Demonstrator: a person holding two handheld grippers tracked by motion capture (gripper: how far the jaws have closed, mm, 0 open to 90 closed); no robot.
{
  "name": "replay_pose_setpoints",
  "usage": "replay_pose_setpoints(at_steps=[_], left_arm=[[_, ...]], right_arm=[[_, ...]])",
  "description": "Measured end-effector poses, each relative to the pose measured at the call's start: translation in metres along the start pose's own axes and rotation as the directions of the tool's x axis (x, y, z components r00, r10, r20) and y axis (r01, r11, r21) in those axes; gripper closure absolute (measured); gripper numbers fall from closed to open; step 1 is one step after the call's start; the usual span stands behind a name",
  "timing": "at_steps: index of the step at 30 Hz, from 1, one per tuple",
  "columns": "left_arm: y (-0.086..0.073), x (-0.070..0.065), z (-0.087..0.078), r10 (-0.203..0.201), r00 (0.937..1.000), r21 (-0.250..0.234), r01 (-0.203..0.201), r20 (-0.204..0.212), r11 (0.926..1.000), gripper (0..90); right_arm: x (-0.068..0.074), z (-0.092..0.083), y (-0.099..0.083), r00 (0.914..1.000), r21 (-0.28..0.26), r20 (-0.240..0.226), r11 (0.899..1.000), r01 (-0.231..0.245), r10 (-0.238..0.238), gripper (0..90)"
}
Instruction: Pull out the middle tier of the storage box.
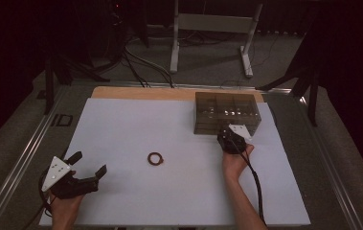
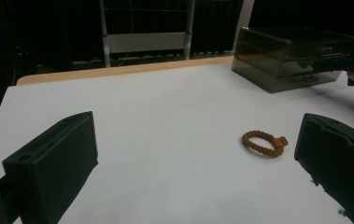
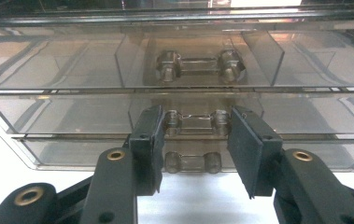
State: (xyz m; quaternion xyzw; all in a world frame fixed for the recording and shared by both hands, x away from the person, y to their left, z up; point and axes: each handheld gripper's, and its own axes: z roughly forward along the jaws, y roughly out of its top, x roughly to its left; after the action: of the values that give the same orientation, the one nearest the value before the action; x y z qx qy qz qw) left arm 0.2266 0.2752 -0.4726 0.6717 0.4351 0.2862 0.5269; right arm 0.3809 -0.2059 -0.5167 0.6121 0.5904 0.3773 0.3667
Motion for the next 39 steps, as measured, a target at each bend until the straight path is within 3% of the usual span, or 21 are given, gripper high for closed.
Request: replay_pose_setpoints(at_steps=[12,18,27,32,37,39], left_arm=[[0.000,0.000,0.000,0.000,1.0000,-0.001,0.000,-0.002,1.0000,0.9],[0.000,0.001,0.000,-0.002,1.0000,-0.003,0.002,-0.005,1.0000,0.9],[0.000,0.000,0.000,-0.002,1.0000,-0.001,0.002,-0.004,1.0000,0.9],[0.000,0.000,0.000,-0.002,1.0000,-0.001,0.002,-0.006,1.0000,0.9],[0.000,0.000,0.000,-0.002,1.0000,-0.001,0.002,-0.006,1.0000,0.9],[0.000,0.001,0.000,-0.001,1.0000,-0.001,0.001,-0.006,1.0000,0.9]], right_arm=[[-0.002,-0.001,0.002,0.9997,0.021,-0.015,1.000,-0.018,0.018,56.3],[-0.002,-0.012,-0.002,0.9998,0.030,-0.017,1.000,-0.006,0.007,56.3],[-0.009,-0.018,-0.005,0.9974,0.026,-0.071,1.000,0.008,-0.006,55.6],[-0.010,-0.019,-0.009,0.9954,0.026,-0.095,1.000,0.013,-0.011,44.8],[-0.012,-0.021,-0.010,0.9907,0.039,-0.136,0.999,0.004,0.002,19.8],[-0.013,-0.022,-0.009,0.9864,0.048,-0.164,0.999,0.010,-0.002,13.9]])
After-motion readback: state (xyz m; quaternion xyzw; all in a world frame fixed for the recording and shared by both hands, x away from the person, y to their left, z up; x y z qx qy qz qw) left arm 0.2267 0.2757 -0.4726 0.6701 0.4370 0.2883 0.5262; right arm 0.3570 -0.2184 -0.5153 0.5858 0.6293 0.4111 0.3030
